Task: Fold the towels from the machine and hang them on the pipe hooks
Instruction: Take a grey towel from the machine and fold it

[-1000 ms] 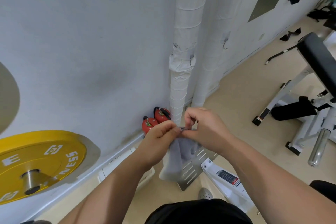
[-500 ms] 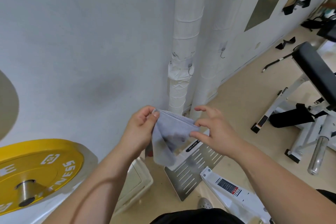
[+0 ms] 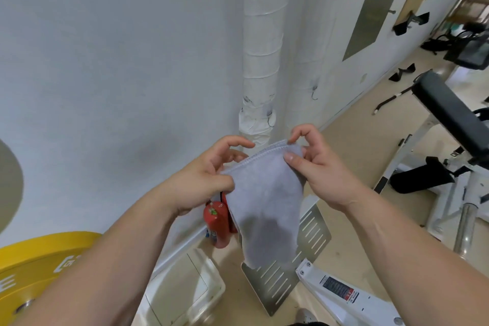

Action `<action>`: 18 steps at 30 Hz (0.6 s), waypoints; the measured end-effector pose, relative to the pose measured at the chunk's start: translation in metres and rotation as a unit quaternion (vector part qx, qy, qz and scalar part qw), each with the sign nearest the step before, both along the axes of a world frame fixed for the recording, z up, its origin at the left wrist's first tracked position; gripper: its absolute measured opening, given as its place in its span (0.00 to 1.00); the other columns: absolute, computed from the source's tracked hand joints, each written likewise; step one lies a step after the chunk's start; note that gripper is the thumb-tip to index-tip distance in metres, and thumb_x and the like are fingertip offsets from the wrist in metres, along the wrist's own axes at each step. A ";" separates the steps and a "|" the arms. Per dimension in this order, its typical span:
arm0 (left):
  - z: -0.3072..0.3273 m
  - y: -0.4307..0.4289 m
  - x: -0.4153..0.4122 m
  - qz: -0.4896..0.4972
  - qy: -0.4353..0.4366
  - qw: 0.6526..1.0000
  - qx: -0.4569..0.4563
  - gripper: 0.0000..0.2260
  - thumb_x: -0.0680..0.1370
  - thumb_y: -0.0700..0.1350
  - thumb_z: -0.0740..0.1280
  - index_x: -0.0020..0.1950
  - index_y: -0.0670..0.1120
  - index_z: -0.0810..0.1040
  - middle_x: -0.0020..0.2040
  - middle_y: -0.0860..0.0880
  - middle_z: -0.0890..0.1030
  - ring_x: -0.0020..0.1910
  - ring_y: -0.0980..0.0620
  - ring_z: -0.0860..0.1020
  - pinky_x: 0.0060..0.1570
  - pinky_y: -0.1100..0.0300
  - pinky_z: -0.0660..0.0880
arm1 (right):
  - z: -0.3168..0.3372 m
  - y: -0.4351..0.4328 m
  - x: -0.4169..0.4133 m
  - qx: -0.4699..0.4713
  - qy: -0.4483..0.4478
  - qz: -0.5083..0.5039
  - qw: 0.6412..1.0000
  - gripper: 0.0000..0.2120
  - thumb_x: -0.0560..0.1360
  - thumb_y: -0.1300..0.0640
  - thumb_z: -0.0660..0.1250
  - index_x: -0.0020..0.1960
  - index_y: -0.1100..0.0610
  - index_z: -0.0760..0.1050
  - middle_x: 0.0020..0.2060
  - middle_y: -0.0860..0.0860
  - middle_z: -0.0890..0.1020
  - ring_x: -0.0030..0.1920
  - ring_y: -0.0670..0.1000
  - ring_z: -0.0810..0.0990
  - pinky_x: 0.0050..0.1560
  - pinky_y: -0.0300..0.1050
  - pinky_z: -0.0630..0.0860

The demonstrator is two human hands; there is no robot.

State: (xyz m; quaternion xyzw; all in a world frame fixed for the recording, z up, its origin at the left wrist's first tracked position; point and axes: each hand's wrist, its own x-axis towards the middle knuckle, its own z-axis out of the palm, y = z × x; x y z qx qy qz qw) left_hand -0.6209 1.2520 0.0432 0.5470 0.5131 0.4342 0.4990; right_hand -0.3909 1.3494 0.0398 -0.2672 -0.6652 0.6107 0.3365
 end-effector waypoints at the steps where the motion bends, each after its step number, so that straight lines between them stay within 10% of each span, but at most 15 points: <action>1: 0.008 0.005 -0.001 -0.038 0.001 0.999 -0.017 0.31 0.66 0.31 0.64 0.59 0.62 0.77 0.58 0.45 0.77 0.48 0.51 0.74 0.42 0.60 0.72 | 0.000 -0.001 -0.001 0.001 0.003 0.003 1.000 0.09 0.79 0.60 0.64 0.49 0.46 0.70 0.35 0.63 0.71 0.36 0.58 0.67 0.35 0.50 0.65; 8: 0.032 0.035 -0.003 -0.193 0.018 0.977 -0.091 0.22 0.70 0.36 0.71 0.61 0.54 0.76 0.58 0.36 0.76 0.53 0.42 0.67 0.52 0.44 0.65 | 0.002 -0.004 -0.003 0.050 -0.052 0.001 0.997 0.15 0.68 0.66 0.60 0.30 0.50 0.75 0.31 0.52 0.72 0.35 0.52 0.66 0.34 0.46 0.61; 18: 0.050 0.051 0.022 -0.139 0.250 0.954 -0.085 0.22 0.73 0.28 0.60 0.49 0.50 0.87 0.25 0.52 0.62 0.25 0.54 0.59 0.26 0.62 0.56 | -0.010 0.009 0.006 -0.007 -0.063 -0.005 0.998 0.18 0.75 0.73 0.60 0.35 0.57 0.80 0.27 0.43 0.79 0.30 0.41 0.73 0.33 0.33 0.67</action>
